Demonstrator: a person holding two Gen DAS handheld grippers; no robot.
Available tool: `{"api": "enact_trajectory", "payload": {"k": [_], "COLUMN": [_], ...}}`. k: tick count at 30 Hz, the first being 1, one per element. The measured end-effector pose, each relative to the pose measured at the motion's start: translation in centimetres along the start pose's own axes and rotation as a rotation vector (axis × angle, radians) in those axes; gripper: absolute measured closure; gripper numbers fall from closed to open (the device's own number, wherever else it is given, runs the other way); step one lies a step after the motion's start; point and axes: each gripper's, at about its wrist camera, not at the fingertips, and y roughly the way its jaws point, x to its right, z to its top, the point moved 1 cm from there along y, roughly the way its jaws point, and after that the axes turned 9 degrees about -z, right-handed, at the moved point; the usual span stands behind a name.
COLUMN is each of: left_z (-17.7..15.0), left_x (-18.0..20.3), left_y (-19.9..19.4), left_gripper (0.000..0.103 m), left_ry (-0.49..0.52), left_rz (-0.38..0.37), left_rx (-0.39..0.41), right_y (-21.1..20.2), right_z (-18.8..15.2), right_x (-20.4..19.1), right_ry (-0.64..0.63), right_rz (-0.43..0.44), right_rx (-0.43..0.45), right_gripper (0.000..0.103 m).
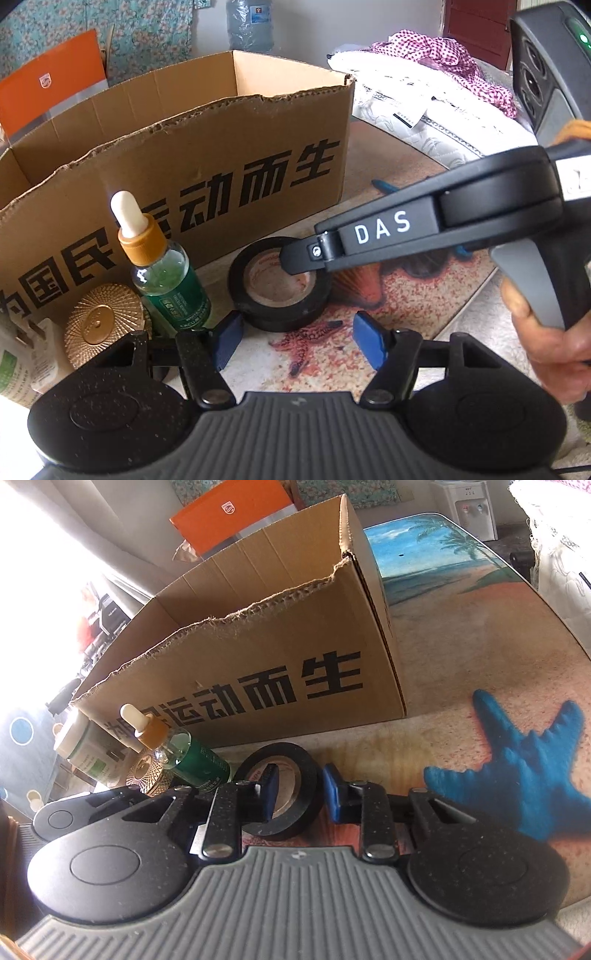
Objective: Organize rigid objects
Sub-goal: 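Grasp the black tape roll by its rim with the right gripper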
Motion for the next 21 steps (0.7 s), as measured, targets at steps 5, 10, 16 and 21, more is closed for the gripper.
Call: {"api": "enact_trajectory", "payload": {"k": [5,10,16,21], "left_z": [-0.1,-1.0,-2.3,-2.7], "left_x": [-0.1,0.3,1.1,1.4], "left_y": [-0.3,-1.3,-2.4,-2.6], "left_gripper": [0.035,0.035,0.035,0.035], "left_ry": [-0.001,-0.010,-0.020,-0.006], "left_rz": [-0.008,-0.029,-0.050,-0.044], "left_rx": [-0.014,-0.035,-0.050,-0.048], "right_y": [-0.3,-0.9,-1.8,-2.0], "right_z": [-0.5,-1.3,-2.4,-2.8], "right_x": [0.1,0.1,0.0,0.0], "right_ry": [0.001,0.009,0.015,0.019], "right_rz": [0.017,0.035,0.042,0.044], "right_rx": [-0.016,-0.036,-0.046,-0.038], "right_gripper": [0.078,0.077,0.076,0.076]}}
